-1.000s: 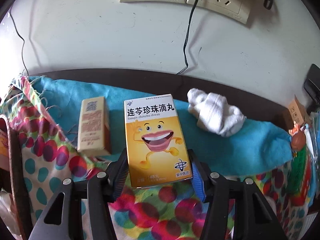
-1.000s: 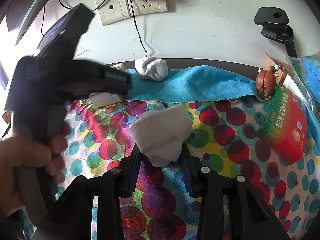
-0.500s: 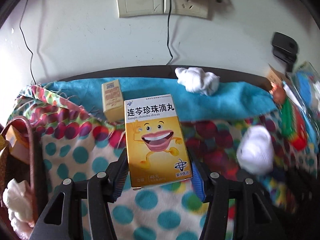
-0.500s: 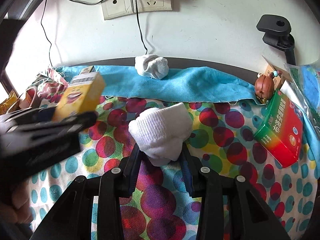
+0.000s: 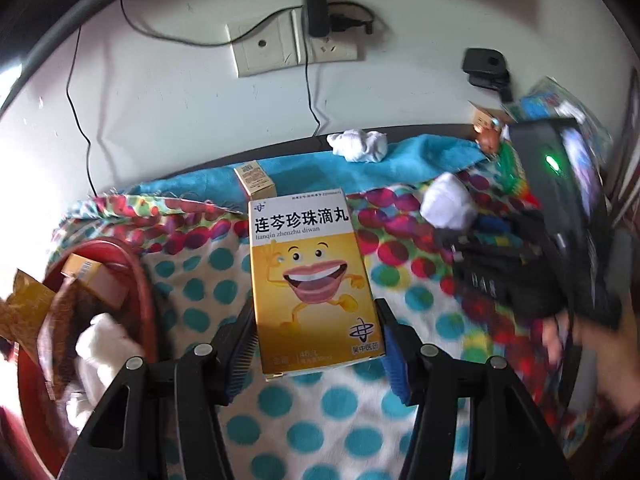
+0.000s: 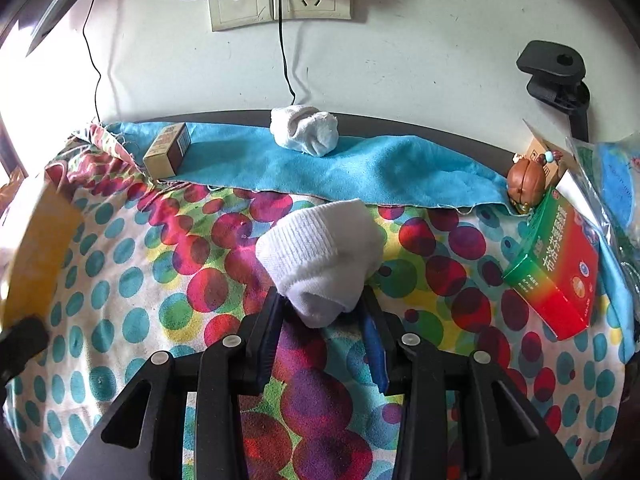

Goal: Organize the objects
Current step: 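Carry the yellow box to the basin and lower it in with the left gripper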

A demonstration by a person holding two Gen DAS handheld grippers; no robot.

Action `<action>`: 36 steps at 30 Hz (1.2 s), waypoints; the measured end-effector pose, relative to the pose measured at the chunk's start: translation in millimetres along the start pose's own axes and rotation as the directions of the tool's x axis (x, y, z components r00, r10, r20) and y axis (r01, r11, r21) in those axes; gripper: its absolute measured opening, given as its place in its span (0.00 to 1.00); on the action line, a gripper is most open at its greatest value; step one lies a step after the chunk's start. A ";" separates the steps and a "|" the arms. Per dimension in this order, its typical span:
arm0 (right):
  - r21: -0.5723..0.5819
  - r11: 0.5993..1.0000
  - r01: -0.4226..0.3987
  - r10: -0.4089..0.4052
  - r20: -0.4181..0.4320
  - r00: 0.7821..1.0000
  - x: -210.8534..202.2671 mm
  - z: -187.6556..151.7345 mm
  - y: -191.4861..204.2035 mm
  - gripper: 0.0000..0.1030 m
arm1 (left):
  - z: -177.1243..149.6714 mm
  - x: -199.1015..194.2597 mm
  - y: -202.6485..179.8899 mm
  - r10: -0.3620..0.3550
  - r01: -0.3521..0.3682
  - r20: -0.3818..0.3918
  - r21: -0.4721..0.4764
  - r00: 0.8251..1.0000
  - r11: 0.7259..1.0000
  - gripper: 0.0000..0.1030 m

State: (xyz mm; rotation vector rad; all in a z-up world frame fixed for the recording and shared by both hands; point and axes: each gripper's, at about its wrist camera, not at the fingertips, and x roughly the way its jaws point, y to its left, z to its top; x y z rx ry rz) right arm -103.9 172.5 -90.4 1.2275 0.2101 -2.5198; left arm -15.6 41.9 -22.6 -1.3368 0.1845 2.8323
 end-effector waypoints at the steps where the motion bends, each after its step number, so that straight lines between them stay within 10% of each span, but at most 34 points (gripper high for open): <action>1: -0.003 1.000 0.004 -0.004 -0.001 1.000 0.5 0.6 0.7 0.35 | -2.8 -5.8 0.6 -0.005 0.005 0.002 0.011 1.000 1.000 0.55; 22: -0.017 1.000 0.024 -0.024 -0.002 1.000 1.2 0.4 1.2 0.35 | -1.4 -69.3 103.9 0.061 -0.056 0.029 -0.138 0.998 0.989 0.55; 36: -0.014 0.999 0.038 -0.038 -0.003 0.999 2.3 2.0 1.7 0.36 | -20.6 -50.1 213.9 0.097 -0.125 -0.104 -0.312 0.990 0.942 0.55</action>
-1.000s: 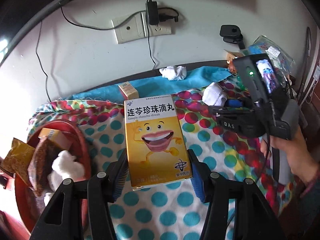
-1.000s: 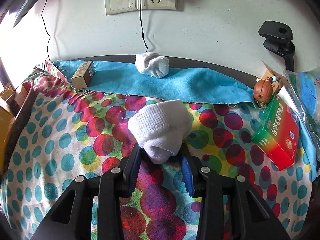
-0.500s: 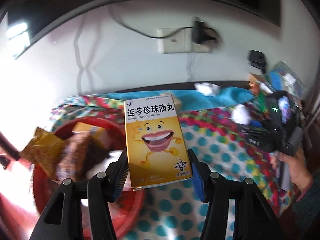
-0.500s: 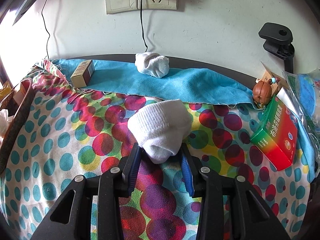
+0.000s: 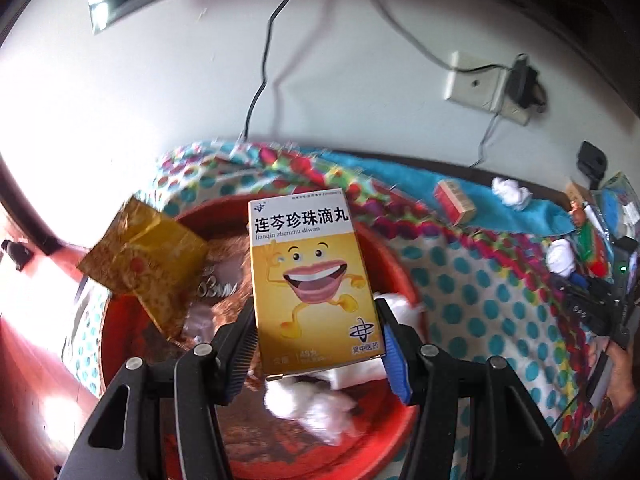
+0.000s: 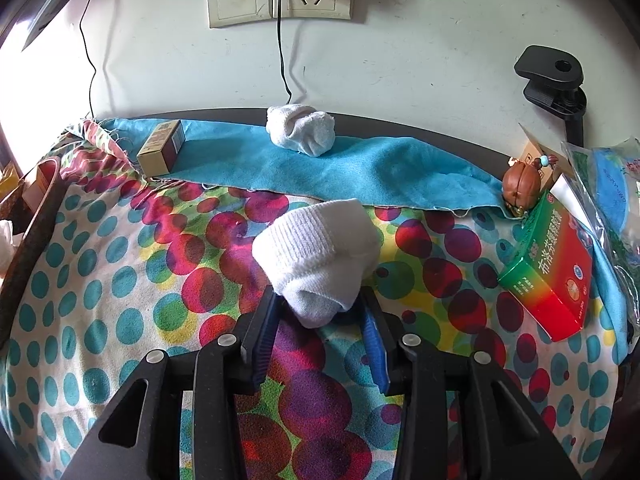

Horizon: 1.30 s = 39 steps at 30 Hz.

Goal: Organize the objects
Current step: 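Carry the yellow box to the basin and lower it in with the left gripper, then open the left gripper to release the yellow box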

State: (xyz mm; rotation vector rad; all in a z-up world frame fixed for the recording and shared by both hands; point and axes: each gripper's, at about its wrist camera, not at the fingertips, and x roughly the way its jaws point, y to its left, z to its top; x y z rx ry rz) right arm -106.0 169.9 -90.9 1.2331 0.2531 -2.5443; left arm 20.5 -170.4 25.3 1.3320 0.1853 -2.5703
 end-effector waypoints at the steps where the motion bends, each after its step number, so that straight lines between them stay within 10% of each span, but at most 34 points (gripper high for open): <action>1: 0.002 1.000 0.000 0.000 0.000 1.000 0.2 0.2 -0.1 0.36 | -0.1 3.4 4.1 -0.005 0.005 -0.010 -0.005 1.000 1.000 0.55; 24: 0.010 1.000 0.018 -0.017 -0.003 1.000 2.2 1.7 0.7 0.40 | -9.2 37.1 15.5 0.041 -0.040 -0.122 0.019 0.992 0.999 0.56; 39: -0.009 0.999 0.040 -0.040 0.002 0.999 2.7 2.2 2.8 0.39 | 1.8 -10.6 29.9 0.014 -0.017 -0.047 -0.058 0.999 0.998 0.56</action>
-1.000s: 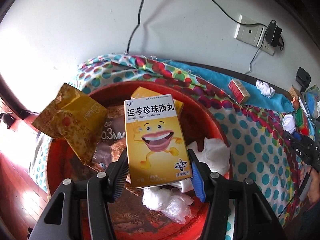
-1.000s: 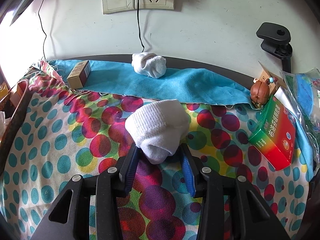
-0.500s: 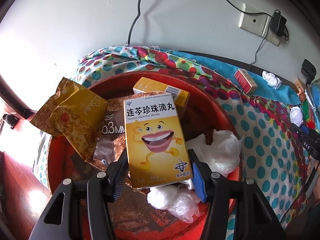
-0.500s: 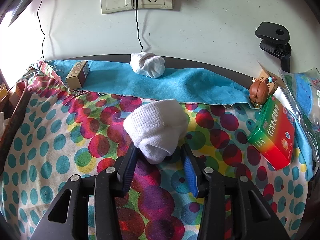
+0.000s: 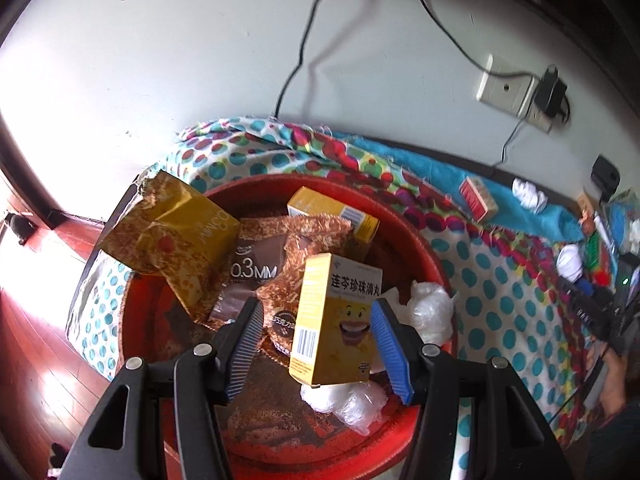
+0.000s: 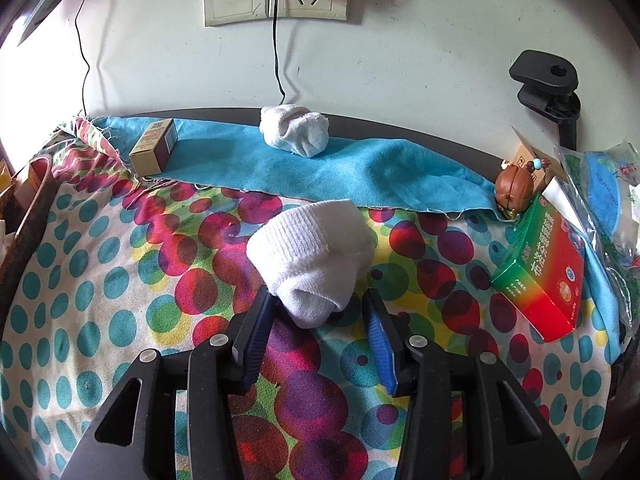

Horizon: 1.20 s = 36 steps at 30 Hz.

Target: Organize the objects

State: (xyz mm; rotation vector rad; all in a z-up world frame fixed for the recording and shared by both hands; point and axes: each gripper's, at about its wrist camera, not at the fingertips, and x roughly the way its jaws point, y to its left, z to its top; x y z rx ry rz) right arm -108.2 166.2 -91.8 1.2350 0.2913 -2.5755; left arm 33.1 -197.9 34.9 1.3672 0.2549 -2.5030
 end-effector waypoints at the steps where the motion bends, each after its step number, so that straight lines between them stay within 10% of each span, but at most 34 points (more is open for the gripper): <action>1: -0.009 1.000 -0.001 0.001 0.003 1.000 -0.7 -0.1 1.8 0.36 | 0.8 -4.2 1.7 0.000 0.000 0.006 -0.005 1.000 1.000 0.56; 12: 0.029 0.999 -0.018 0.016 0.043 0.999 -14.3 -2.1 1.2 0.11 | 4.3 -26.7 17.2 -0.028 0.030 0.044 -0.045 0.999 0.999 0.56; 27: 0.003 0.989 -0.148 0.146 0.152 0.978 -77.5 3.2 60.0 0.08 | 4.9 -44.7 40.8 -0.036 0.045 0.076 -0.117 0.996 0.992 0.56; 31: 0.061 0.997 -0.046 0.036 0.154 0.987 -67.3 8.6 41.8 0.59 | 4.5 -46.5 39.2 -0.051 0.060 0.079 -0.115 0.996 0.992 0.56; 36: 0.047 0.997 0.068 -0.073 0.117 0.991 -39.6 27.7 29.5 0.60 | 5.5 -42.6 38.1 -0.054 0.061 0.069 -0.116 0.996 0.991 0.56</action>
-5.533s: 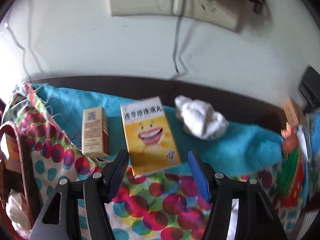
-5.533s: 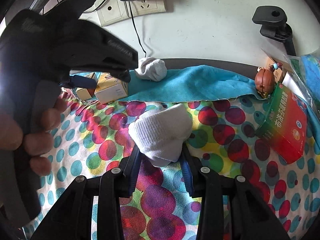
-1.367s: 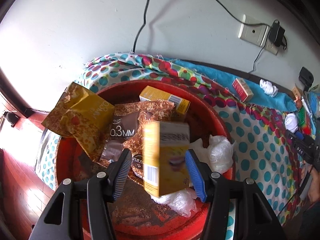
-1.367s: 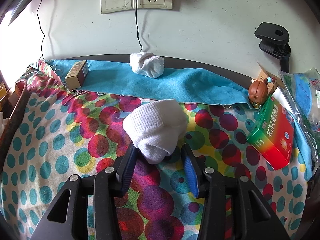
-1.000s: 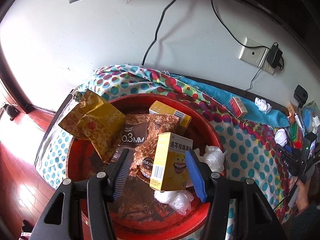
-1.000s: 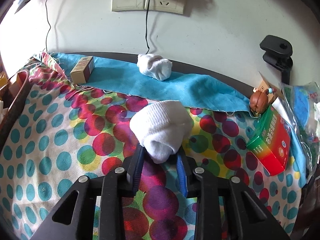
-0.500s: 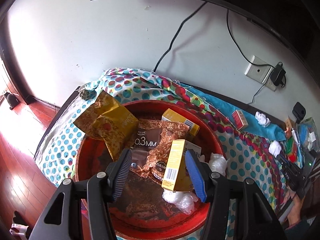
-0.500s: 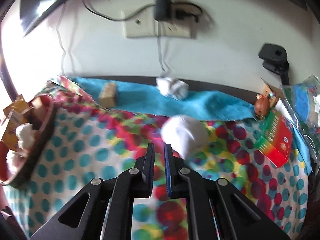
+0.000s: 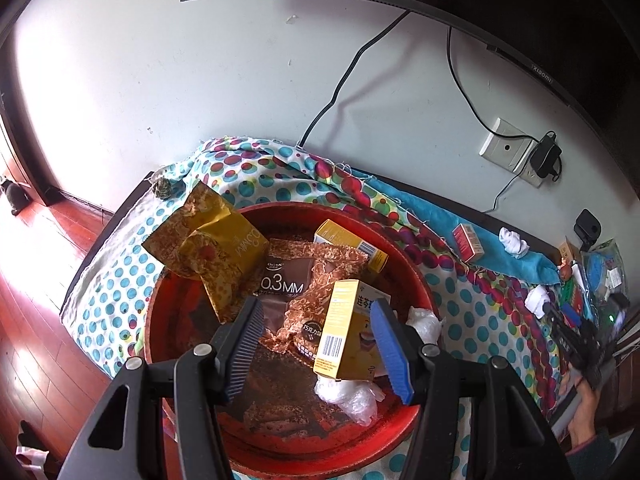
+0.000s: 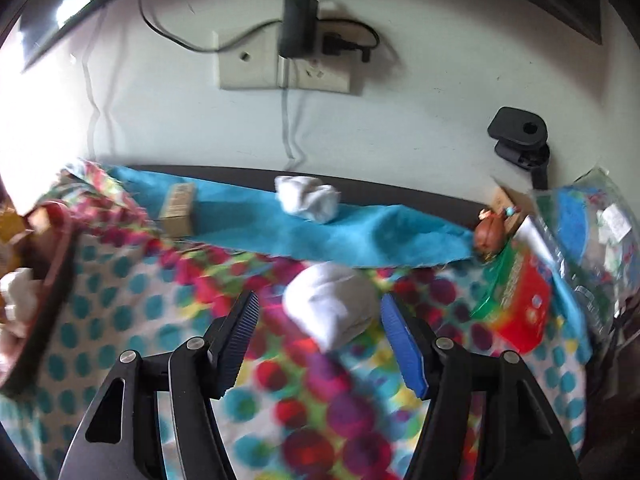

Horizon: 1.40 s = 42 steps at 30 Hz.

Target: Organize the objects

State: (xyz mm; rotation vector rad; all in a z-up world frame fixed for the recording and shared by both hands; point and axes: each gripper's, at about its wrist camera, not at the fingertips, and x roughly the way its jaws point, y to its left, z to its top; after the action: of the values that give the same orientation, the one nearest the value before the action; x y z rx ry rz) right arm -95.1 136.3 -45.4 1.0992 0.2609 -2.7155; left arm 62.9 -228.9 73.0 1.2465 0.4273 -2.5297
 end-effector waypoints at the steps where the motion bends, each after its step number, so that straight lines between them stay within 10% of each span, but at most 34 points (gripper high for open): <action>1: 0.004 1.000 -0.004 0.004 -0.022 1.000 9.5 2.7 -1.2 0.60 | -0.4 0.8 -0.5 0.003 -0.003 -0.001 0.002 1.000 1.000 0.56; 15: 0.012 0.989 -0.145 0.145 -0.015 0.989 1.5 2.2 32.8 0.36 | 0.3 11.4 0.7 0.009 -0.008 -0.028 0.003 1.000 1.000 0.56; 28: -0.258 0.824 -0.505 0.521 -0.007 0.853 -98.3 3.4 199.9 0.36 | 1.7 3.3 12.2 0.014 -0.014 -0.013 -0.027 1.000 1.000 0.56; 42: -0.322 0.770 -0.552 0.550 -0.106 0.829 -70.3 -25.6 286.2 0.37 | 2.2 1.5 18.0 0.007 -0.007 -0.012 -0.038 1.000 0.999 0.56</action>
State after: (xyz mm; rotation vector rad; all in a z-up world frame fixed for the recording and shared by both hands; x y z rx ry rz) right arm 42.8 -125.3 -39.5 0.9026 0.3311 -2.0452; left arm 67.3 -246.4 70.6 1.2478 0.4701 -2.4976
